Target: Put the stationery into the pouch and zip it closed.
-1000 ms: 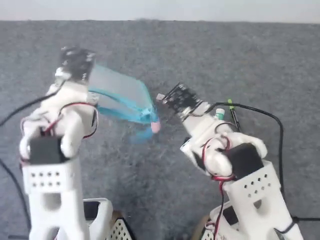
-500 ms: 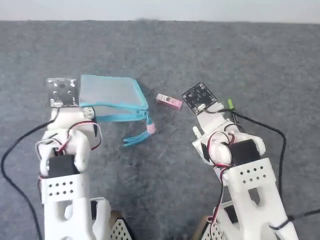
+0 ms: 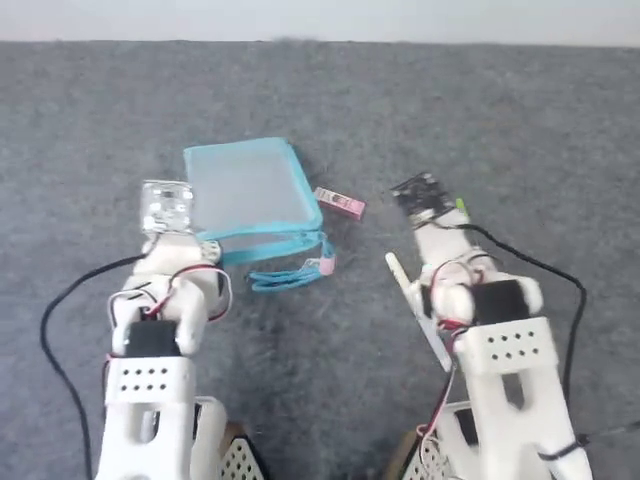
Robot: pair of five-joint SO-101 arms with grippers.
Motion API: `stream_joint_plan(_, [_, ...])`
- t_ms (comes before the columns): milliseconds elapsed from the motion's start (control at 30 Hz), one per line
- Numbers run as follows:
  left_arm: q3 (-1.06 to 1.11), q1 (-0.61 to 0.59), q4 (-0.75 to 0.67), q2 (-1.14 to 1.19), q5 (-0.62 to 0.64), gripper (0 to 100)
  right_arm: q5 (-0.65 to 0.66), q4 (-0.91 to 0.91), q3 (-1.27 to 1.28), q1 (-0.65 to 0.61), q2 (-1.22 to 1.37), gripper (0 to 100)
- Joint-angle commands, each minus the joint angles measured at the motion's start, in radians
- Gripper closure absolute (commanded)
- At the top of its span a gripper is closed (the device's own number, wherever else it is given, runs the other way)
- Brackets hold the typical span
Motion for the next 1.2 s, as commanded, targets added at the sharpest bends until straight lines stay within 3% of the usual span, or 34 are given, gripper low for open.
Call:
stream_joint_plan(0, [0.002,0.068,-0.025,-0.020,0.029,99,0.035,0.001,-0.063,0.102,0.024,78.6])
stream_joint_plan(167, [0.004,0.058,-0.026,-0.020,0.078,99,0.032,-0.018,-0.129,0.113,0.199,78.6])
stream_joint_plan(300, [0.004,0.011,-0.037,-0.020,0.077,99,0.040,-0.082,-0.203,0.220,0.352,78.9])
stream_joint_plan(500, [0.005,-0.011,-0.057,-0.012,0.075,99,0.186,-0.116,-0.325,0.314,0.598,78.9])
stream_joint_plan(700, [0.005,-0.009,-0.060,-0.012,0.074,99,0.270,-0.153,-0.420,0.344,0.805,78.9])
stream_joint_plan(1067, [0.019,-0.009,-0.060,-0.020,0.074,99,0.269,-0.265,-0.462,0.346,1.044,79.2])
stream_joint_plan(1167, [0.019,-0.009,-0.060,-0.020,0.074,99,0.265,-0.265,-0.466,0.346,1.052,88.7])
